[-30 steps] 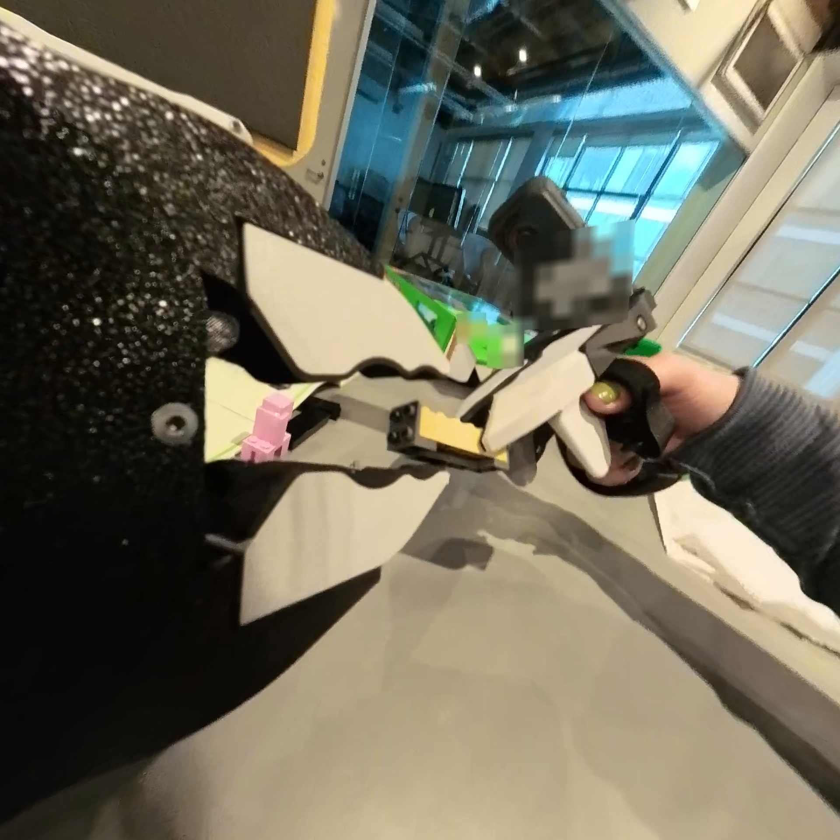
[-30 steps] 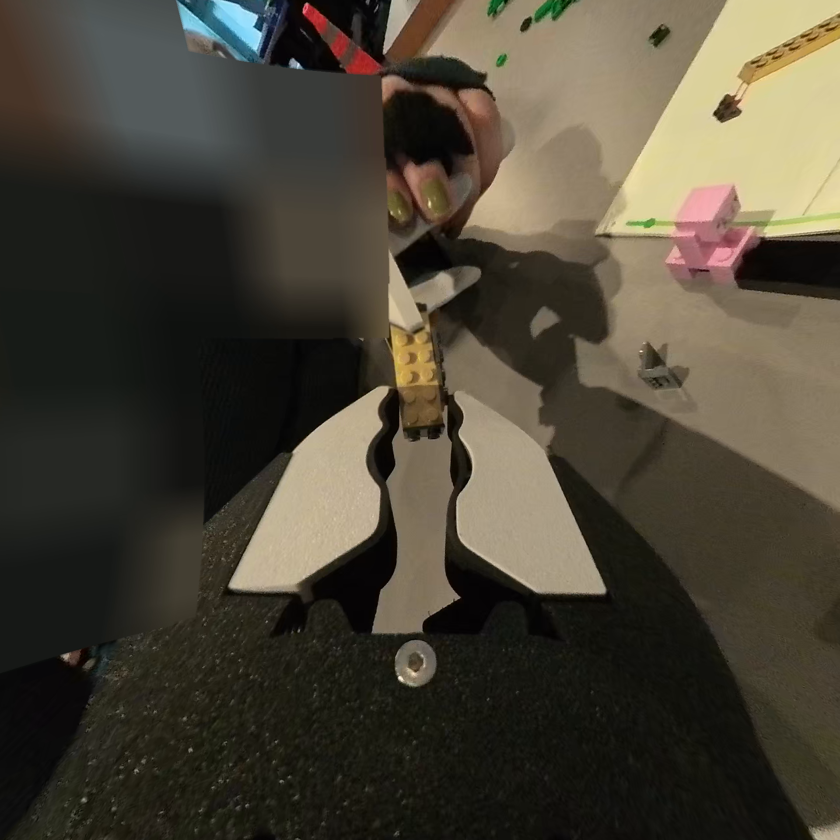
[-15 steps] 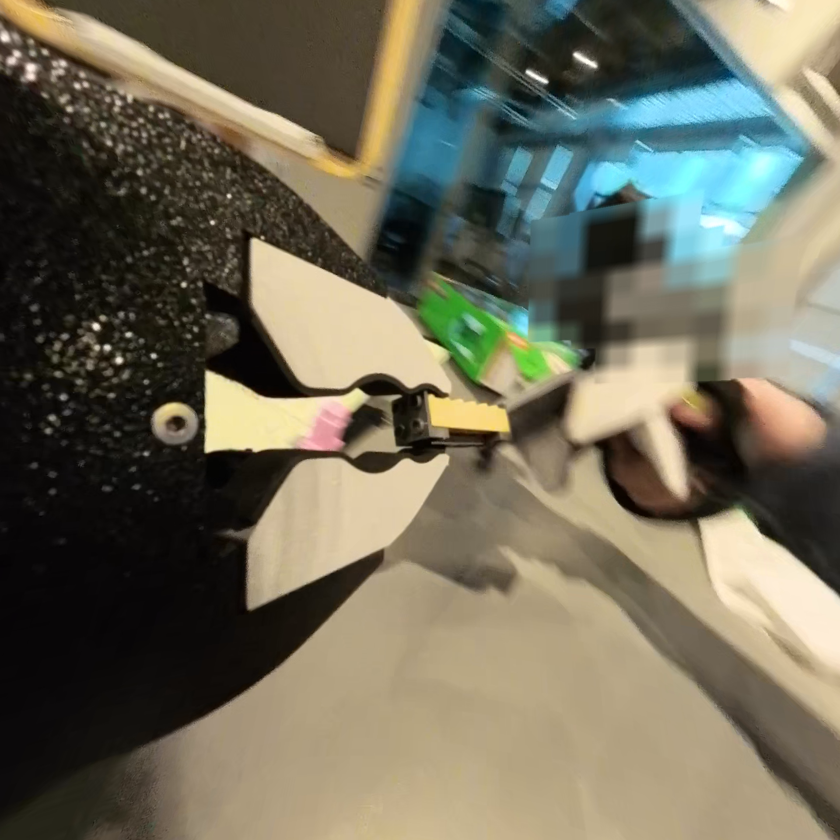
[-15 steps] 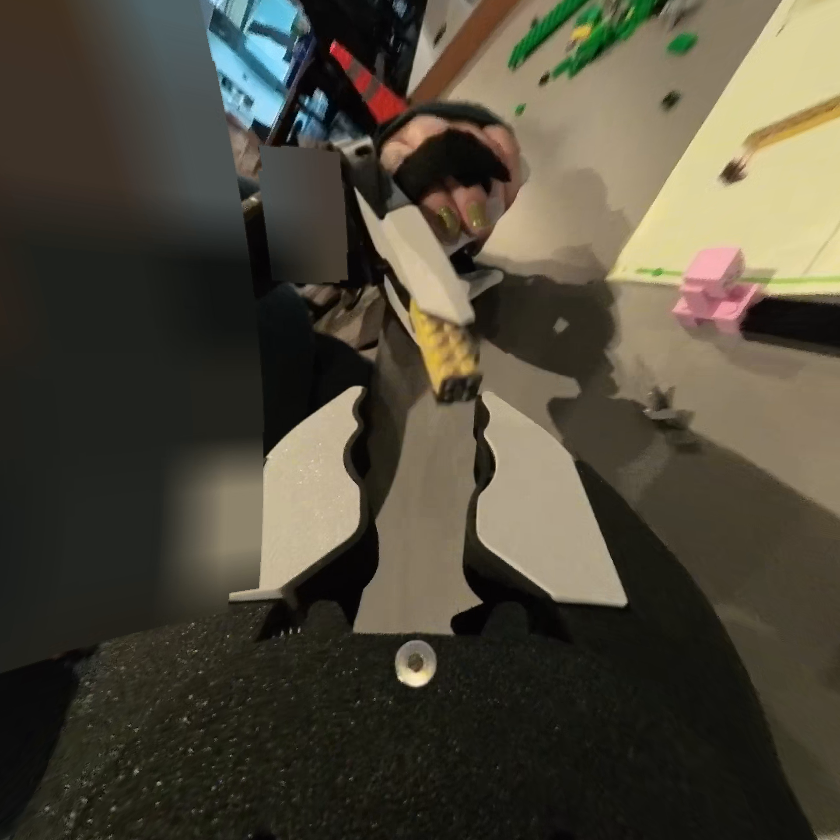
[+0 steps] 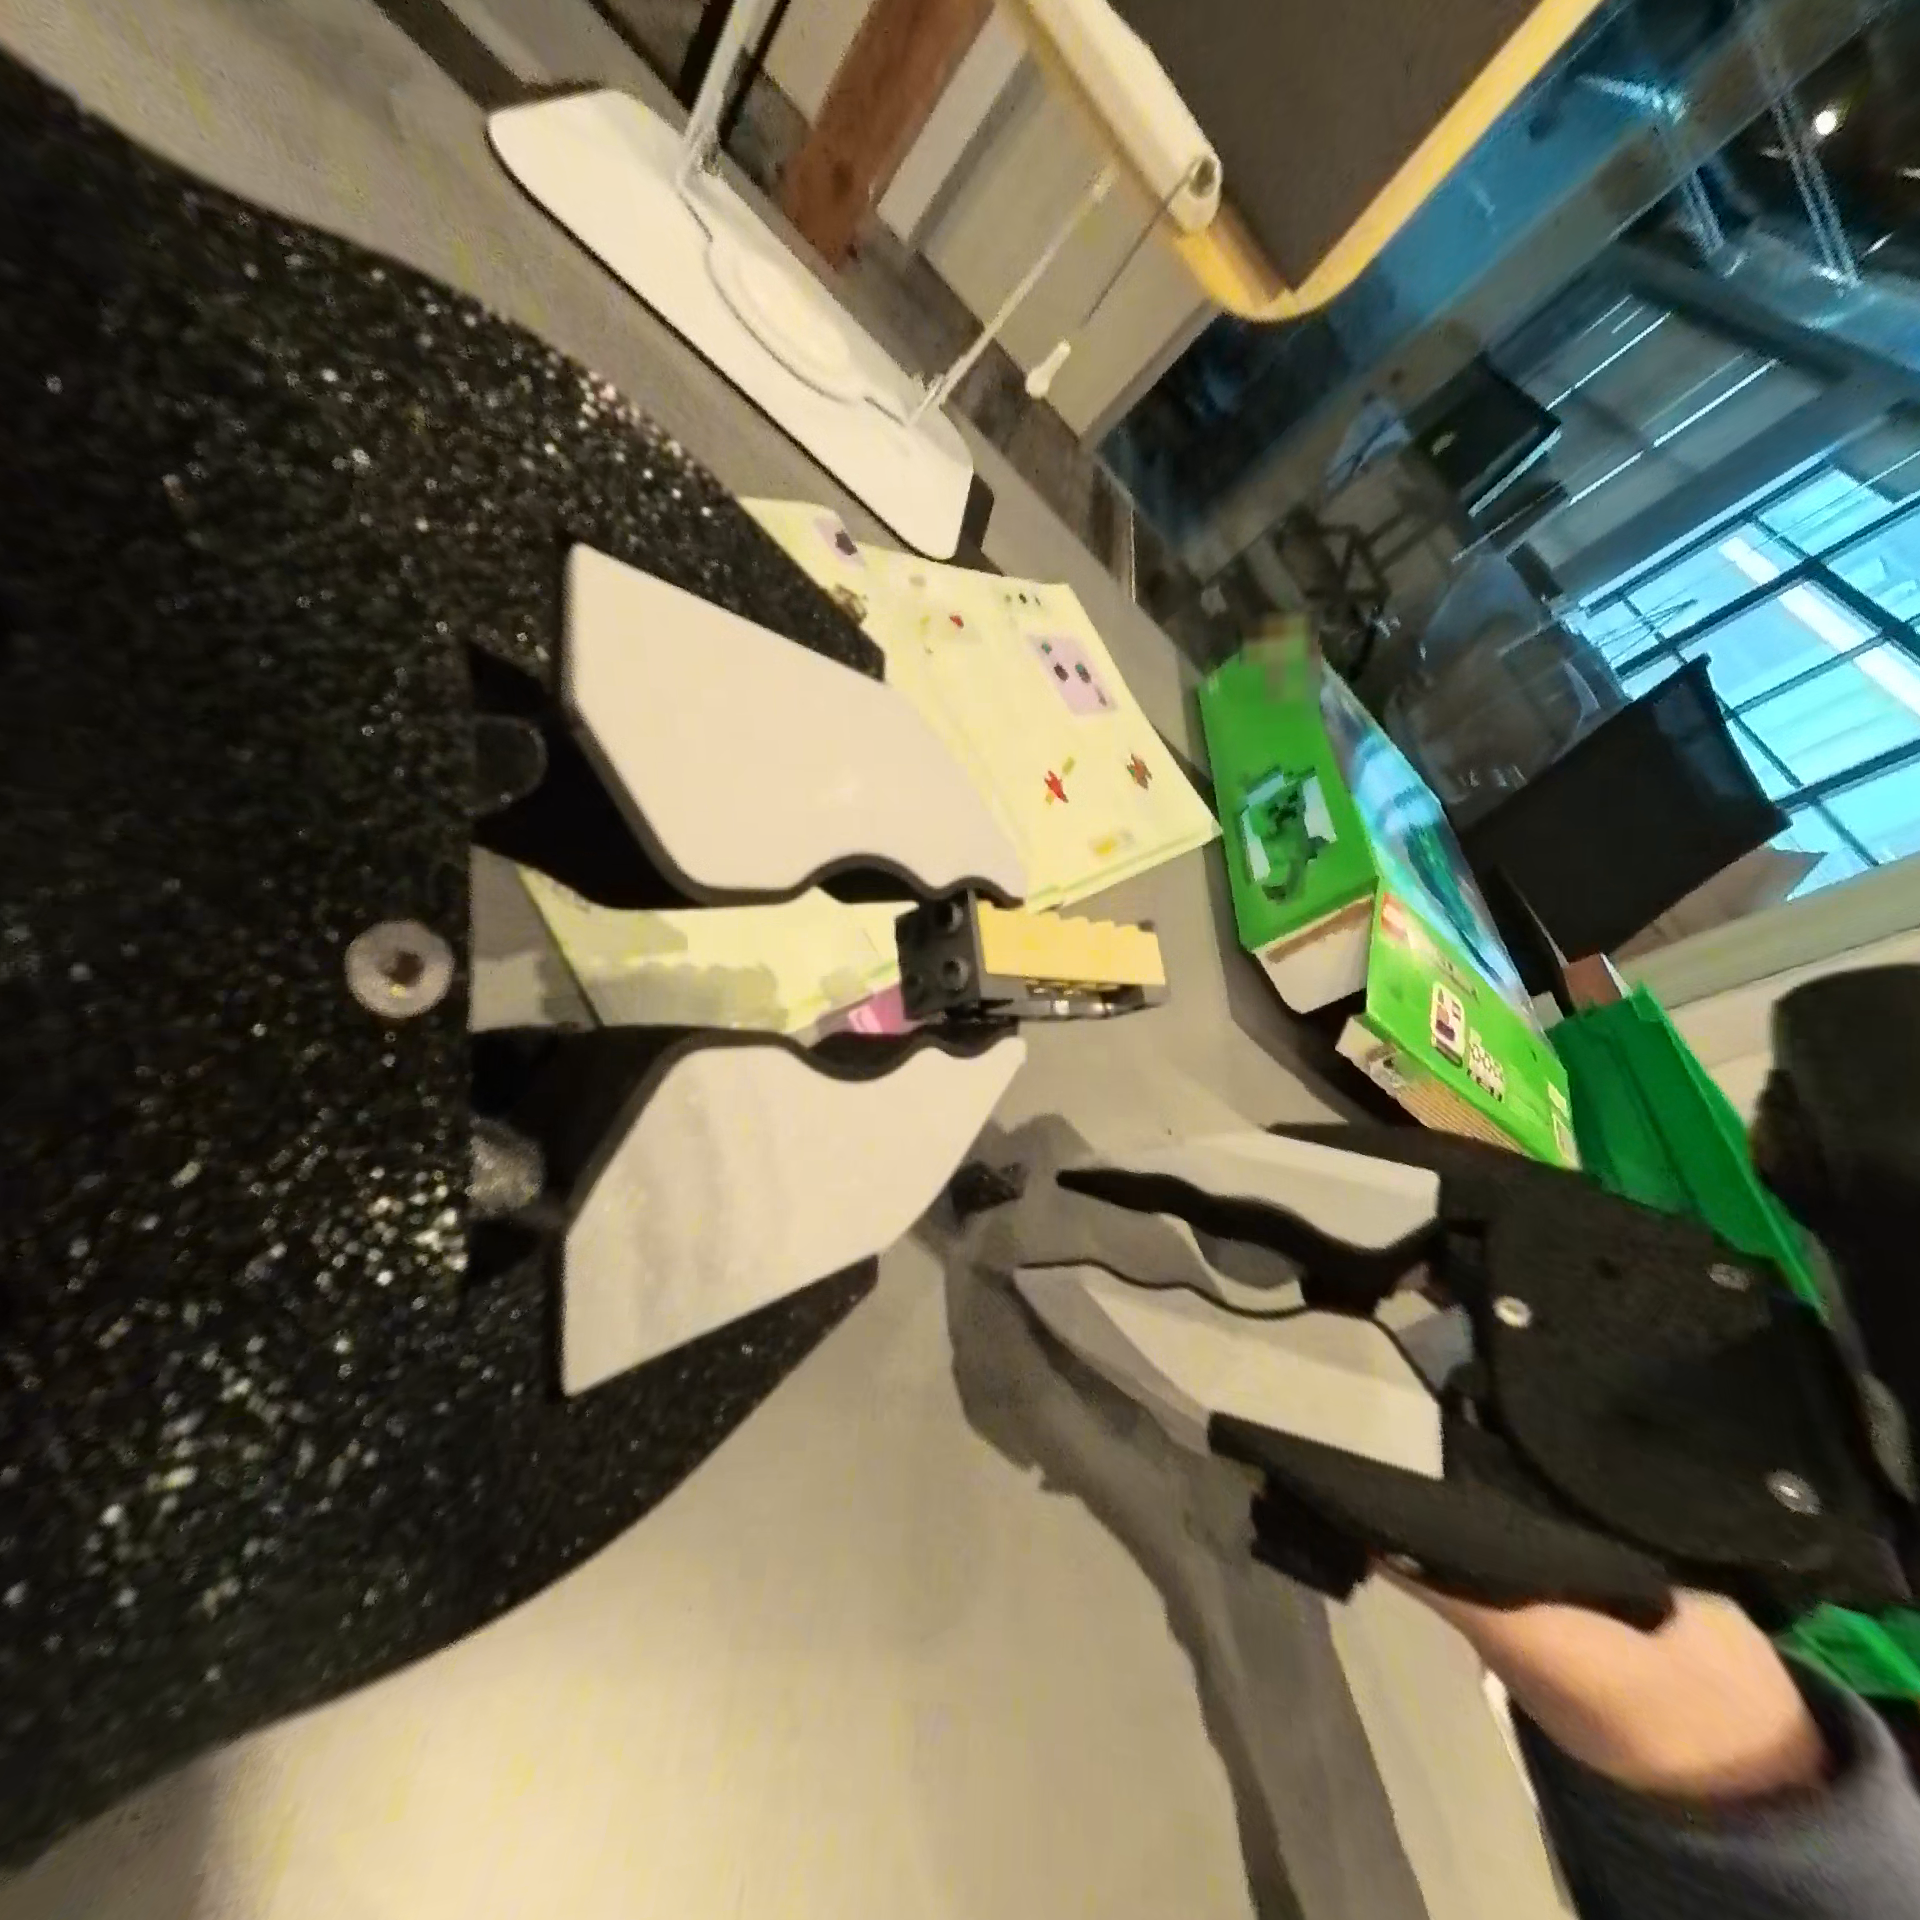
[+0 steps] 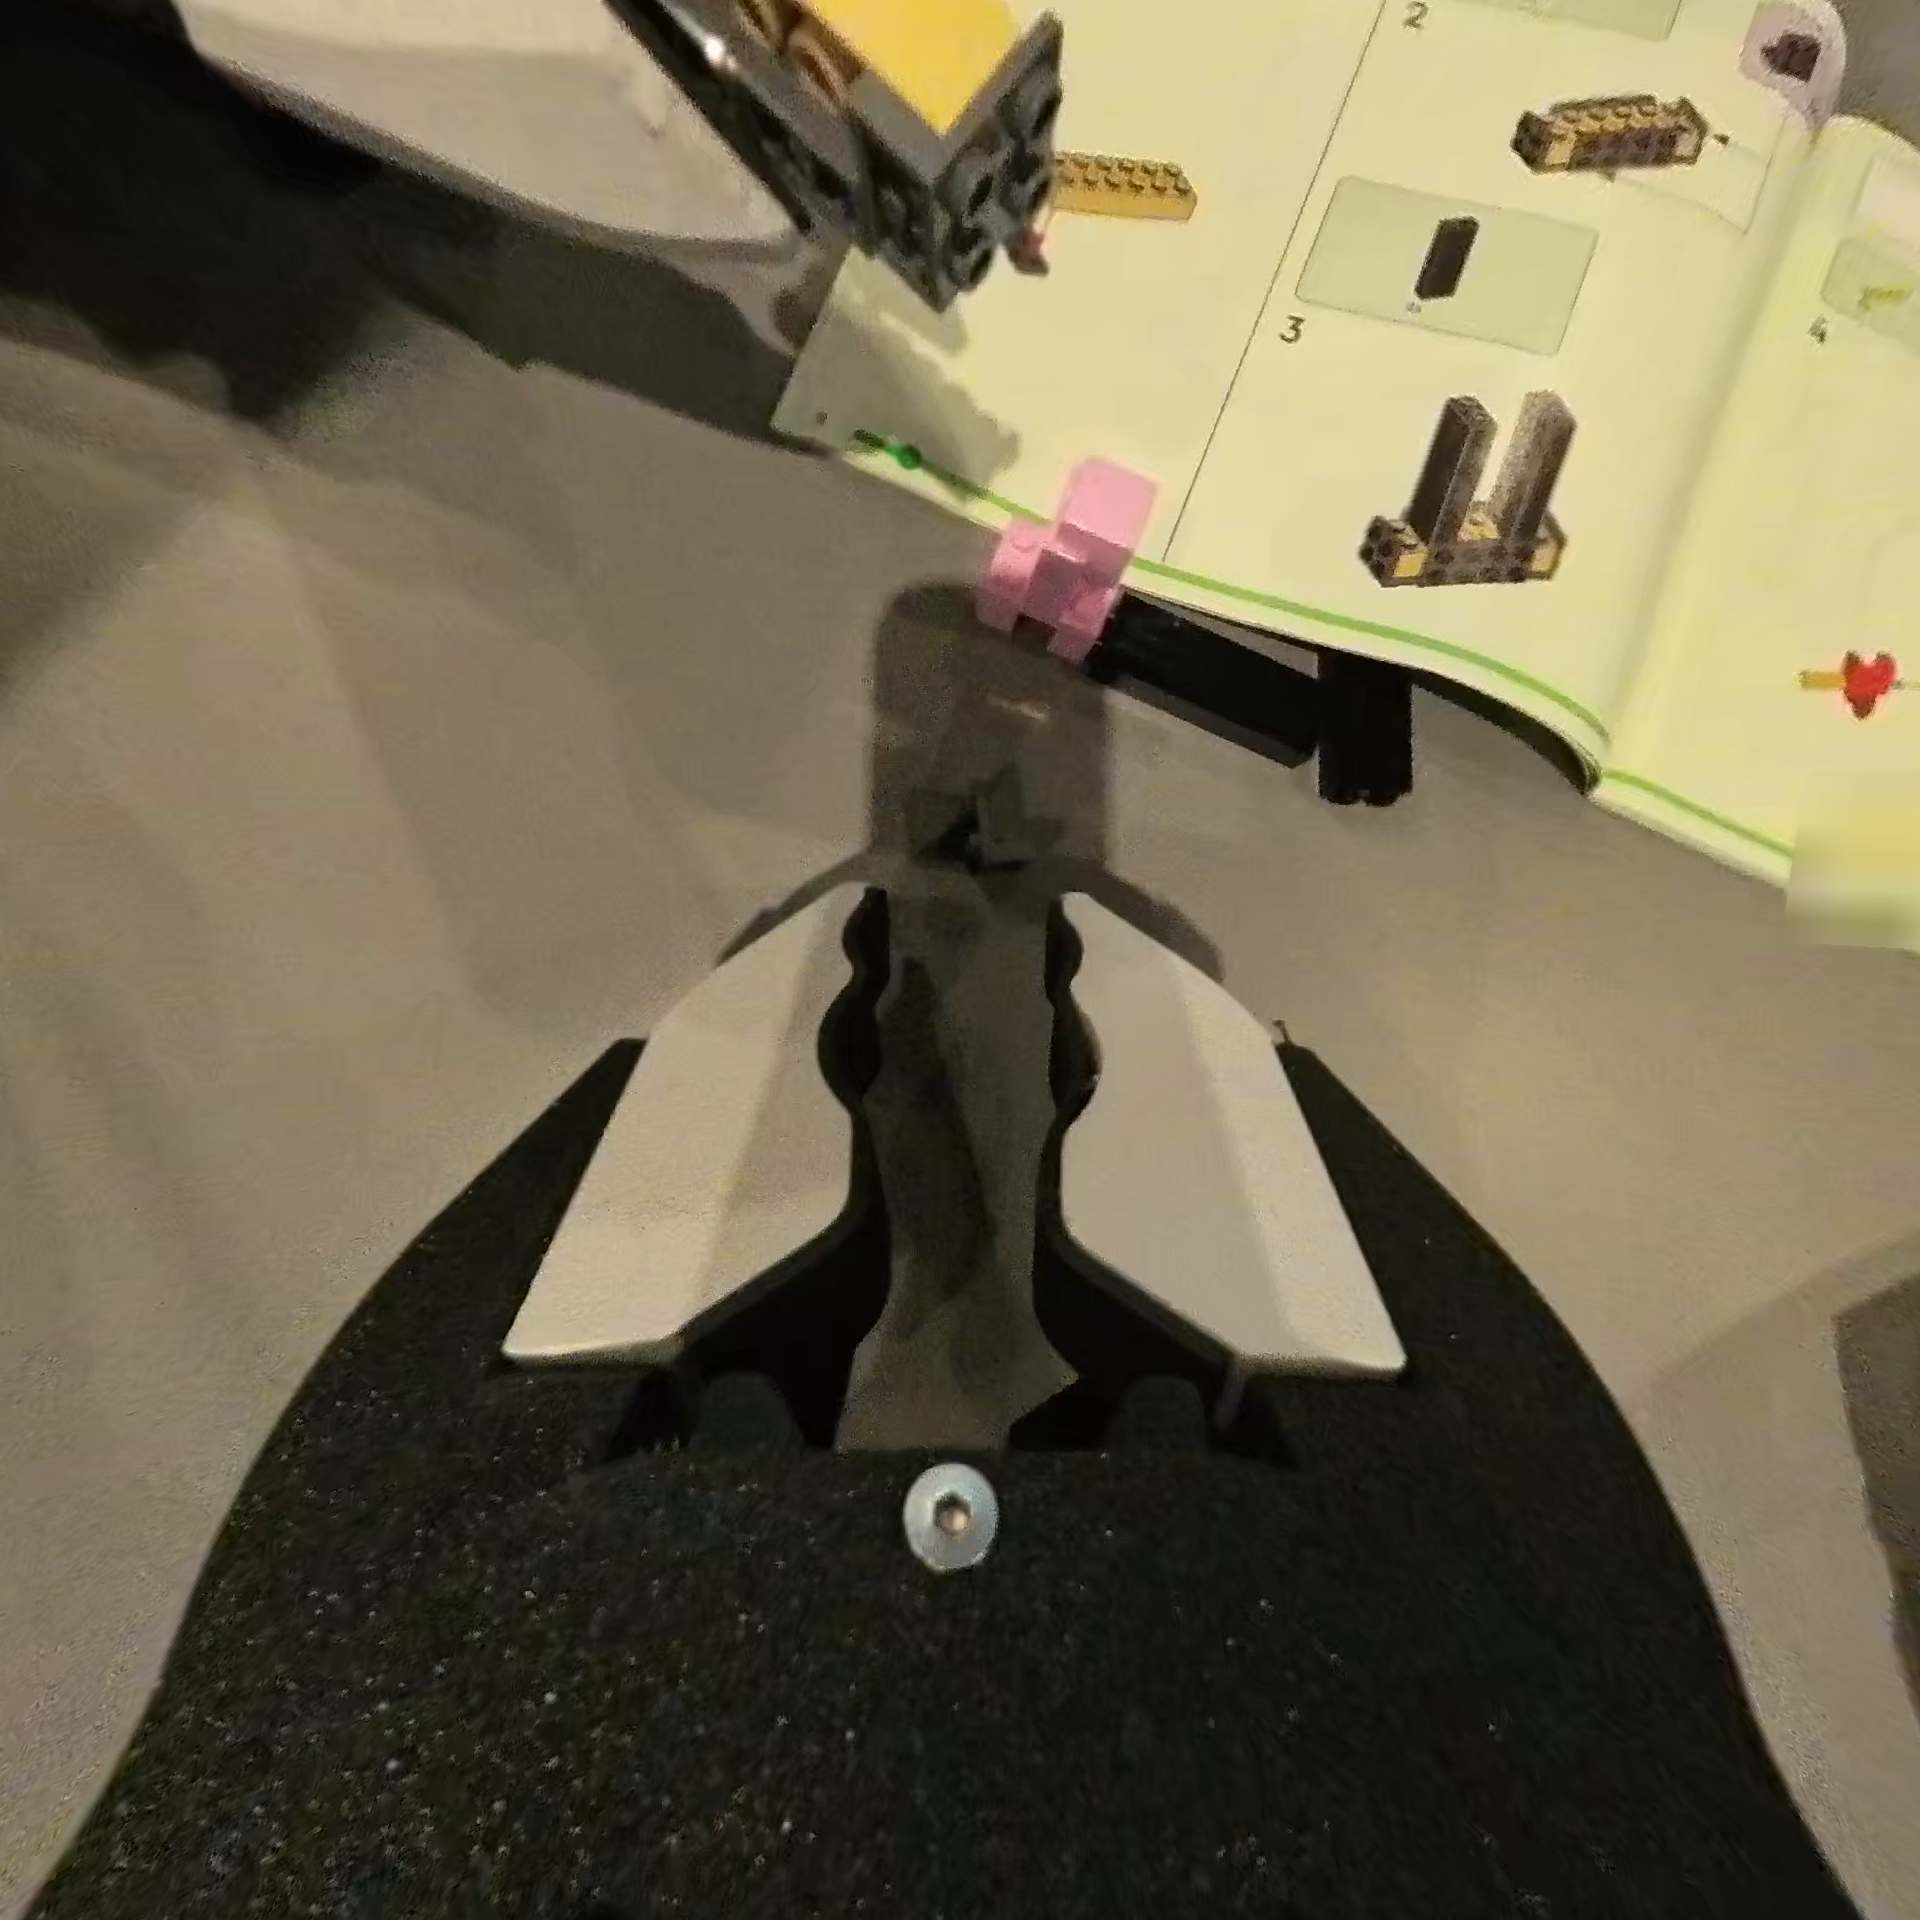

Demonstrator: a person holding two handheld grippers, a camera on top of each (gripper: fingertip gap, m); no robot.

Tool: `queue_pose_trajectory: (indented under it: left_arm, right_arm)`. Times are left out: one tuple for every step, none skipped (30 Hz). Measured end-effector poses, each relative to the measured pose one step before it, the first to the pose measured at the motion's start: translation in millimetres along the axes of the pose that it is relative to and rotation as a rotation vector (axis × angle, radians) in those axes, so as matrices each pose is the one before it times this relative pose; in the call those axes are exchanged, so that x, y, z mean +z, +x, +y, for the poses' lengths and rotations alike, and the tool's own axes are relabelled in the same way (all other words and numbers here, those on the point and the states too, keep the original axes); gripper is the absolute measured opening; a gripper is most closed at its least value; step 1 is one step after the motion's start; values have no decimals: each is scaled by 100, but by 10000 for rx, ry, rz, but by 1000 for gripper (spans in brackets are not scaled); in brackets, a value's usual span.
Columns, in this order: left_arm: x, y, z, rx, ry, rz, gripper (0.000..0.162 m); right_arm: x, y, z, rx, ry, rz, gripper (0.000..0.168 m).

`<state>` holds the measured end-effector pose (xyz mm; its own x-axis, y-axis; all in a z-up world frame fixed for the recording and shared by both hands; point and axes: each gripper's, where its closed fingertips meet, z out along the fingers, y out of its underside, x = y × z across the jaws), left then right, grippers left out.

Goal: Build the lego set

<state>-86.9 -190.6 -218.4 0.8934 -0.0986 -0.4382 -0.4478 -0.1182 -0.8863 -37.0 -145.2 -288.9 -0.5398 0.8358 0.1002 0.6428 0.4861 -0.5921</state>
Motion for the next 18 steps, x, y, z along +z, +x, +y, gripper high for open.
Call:
queue_pose_trajectory:
  left_arm:
    - [-55,88,45,-147,18,96,19]
    - [-49,42,45,-164,10,98,19]
    - [-45,-5,64,-186,8,85,19]
    - [-43,-77,83,-222,4,47,19]
    - [-46,-100,63,-253,9,41,19]
    - [-42,-84,33,-260,35,71,19]
    - [-49,-60,-6,-257,56,83,19]
    - [-33,-62,-10,-247,61,70,19]
    - [-30,-50,-22,-214,62,67,19]
    - [-21,-13,-22,-168,52,76,19]
    - [-8,24,3,-127,32,81,19]
    - [24,35,43,-101,9,66,19]
    - [32,42,56,-68,-5,46,19]
    - [23,45,57,-23,-12,42,19]
    - [29,82,48,4,-13,48,19]
    - [27,72,27,-1,-12,41,19]
    - [28,72,24,-14,-8,41,19]
    - [21,77,6,-21,1,49,19]
  right_arm:
    - [295,-8,-8,-247,124,-120,30]
    - [301,120,-39,-80,173,-58,30]
    - [318,33,106,28,83,-144,31]
    - [320,-67,198,95,-5,-209,32]
    - [257,41,105,97,32,-78,32]
    - [159,96,-83,71,135,3,31]
    - [48,97,-155,60,164,23,29]
    - [29,204,-94,-12,98,121,28]
    - [25,166,-80,-80,93,114,27]
    - [23,-4,-19,-64,43,-20,26]
    - [52,-111,39,-18,-9,-111,26]
    - [28,-108,1,-25,27,-103,23]
    - [-4,-37,-37,-28,52,-45,20]
    - [-74,38,-27,-25,35,19,16]
    - [-117,6,-85,-40,59,14,13]
    - [-159,-15,-103,-19,67,3,12]
    - [-177,-25,-63,5,37,-29,12]
    - [-173,2,22,29,-14,-30,12]
